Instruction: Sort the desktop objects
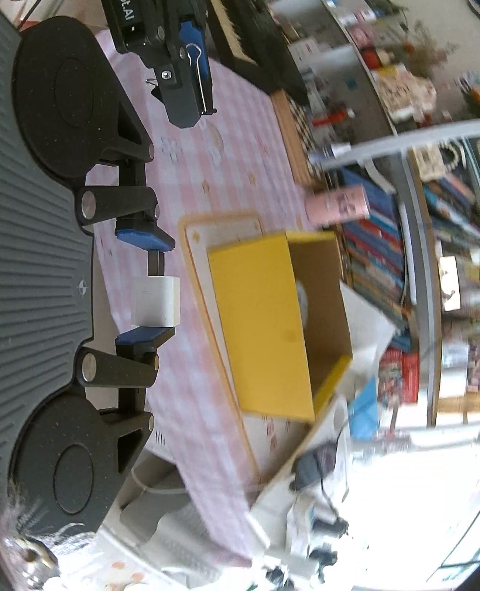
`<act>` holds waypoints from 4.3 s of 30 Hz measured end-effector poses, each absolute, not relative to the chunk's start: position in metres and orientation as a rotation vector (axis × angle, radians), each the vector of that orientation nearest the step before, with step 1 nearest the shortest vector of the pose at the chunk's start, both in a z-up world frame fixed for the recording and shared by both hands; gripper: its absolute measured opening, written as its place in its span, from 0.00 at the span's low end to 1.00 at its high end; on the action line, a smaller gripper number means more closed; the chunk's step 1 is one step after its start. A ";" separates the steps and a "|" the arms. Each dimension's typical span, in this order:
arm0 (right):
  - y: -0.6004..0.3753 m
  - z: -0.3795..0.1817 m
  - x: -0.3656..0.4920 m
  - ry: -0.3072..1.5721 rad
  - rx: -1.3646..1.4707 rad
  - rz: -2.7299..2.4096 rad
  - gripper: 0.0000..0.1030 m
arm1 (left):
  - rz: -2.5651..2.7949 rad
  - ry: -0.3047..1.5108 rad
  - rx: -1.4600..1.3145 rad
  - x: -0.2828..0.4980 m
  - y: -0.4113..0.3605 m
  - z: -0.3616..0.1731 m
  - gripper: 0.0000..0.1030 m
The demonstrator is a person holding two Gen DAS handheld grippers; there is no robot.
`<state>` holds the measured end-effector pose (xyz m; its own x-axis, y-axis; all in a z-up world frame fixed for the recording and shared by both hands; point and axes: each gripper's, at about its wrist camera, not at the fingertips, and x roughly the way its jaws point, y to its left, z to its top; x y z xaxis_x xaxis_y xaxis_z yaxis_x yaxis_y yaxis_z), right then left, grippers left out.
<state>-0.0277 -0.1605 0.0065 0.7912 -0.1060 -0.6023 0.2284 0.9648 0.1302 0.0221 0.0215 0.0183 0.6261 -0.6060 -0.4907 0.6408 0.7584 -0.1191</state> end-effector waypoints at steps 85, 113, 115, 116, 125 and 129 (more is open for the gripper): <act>-0.313 0.015 0.240 0.664 0.011 0.262 0.51 | 0.036 0.452 -0.009 0.119 -0.094 0.040 0.84; -0.193 0.017 -0.023 0.557 0.015 0.065 0.61 | 0.048 0.531 0.060 -0.040 -0.001 0.014 0.95; -0.188 0.014 -0.032 0.563 0.004 0.060 0.63 | 0.035 0.556 0.051 -0.045 0.002 0.009 0.95; -0.185 0.012 -0.036 0.569 0.000 0.060 0.64 | 0.031 0.567 0.048 -0.046 0.003 0.007 0.95; -0.180 0.003 -0.060 0.606 0.017 0.052 0.78 | 0.019 0.590 0.064 -0.061 0.004 0.001 0.95; -0.180 0.001 -0.064 0.614 0.023 0.050 0.86 | 0.007 0.597 0.067 -0.064 0.002 0.000 0.95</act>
